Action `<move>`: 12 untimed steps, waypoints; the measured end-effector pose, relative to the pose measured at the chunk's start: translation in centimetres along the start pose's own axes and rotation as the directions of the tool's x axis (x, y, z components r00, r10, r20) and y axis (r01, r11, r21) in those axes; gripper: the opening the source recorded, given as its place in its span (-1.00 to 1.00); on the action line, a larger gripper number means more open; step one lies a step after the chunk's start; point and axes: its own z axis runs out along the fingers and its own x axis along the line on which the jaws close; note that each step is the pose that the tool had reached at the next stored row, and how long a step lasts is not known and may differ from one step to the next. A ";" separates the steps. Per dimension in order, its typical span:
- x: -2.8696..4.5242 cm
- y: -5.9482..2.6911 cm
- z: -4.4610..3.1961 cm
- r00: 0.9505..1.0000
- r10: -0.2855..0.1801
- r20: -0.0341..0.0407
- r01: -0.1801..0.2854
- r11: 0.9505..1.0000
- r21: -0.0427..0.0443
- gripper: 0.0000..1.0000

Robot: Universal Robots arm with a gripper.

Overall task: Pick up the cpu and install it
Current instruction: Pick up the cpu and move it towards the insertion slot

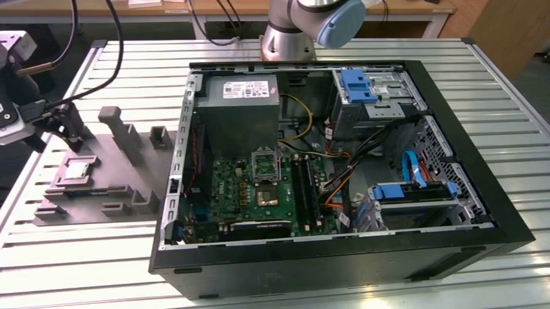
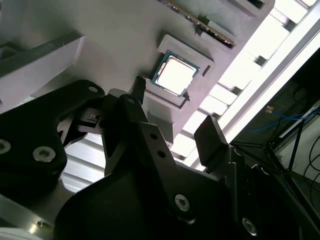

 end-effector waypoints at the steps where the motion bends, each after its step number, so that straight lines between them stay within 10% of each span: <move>1: 0.02 -0.01 0.17 1.000 0.002 0.000 -0.002 1.000 0.000 0.32; 12: 0.05 -0.40 2.23 1.000 0.004 0.000 -0.004 1.000 0.000 0.32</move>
